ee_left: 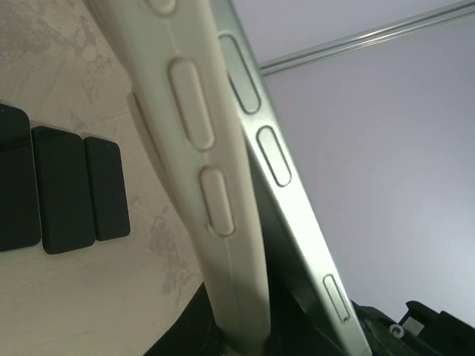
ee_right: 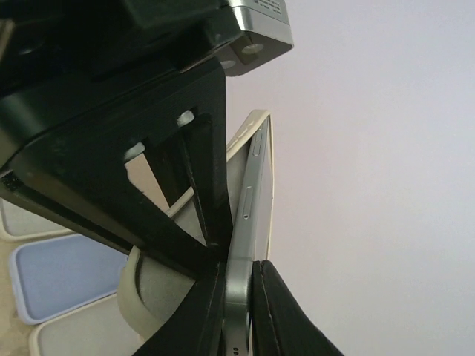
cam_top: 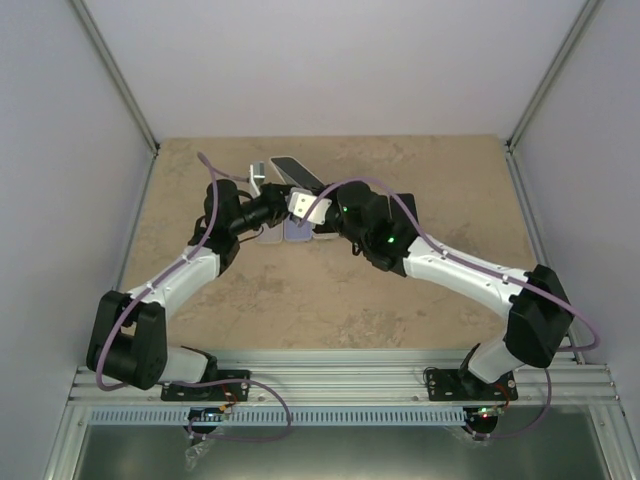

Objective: Take the phone out of the phone case
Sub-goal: Remove the phone case from the phone.

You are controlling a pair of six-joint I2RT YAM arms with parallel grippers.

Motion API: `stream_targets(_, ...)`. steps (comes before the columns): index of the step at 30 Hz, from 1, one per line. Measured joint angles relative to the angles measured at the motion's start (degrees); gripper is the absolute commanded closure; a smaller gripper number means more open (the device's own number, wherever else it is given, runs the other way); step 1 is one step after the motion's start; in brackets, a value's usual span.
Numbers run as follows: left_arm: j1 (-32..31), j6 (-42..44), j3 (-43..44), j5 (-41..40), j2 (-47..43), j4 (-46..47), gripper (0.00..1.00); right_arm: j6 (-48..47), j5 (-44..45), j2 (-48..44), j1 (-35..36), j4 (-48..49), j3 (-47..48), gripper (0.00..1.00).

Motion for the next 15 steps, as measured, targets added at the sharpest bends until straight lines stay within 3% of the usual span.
stream_targets(7, -0.63, 2.86, 1.25, -1.33, -0.07, -2.58, 1.0, 4.85, -2.45, 0.0, -1.57, -9.2, 4.96, 0.99)
stream_targets(15, -0.07, 8.87, 0.57, -3.61, -0.22, -8.63, 1.0, 7.63, -2.8, -0.59, -6.4, -13.18, 10.47, 1.0)
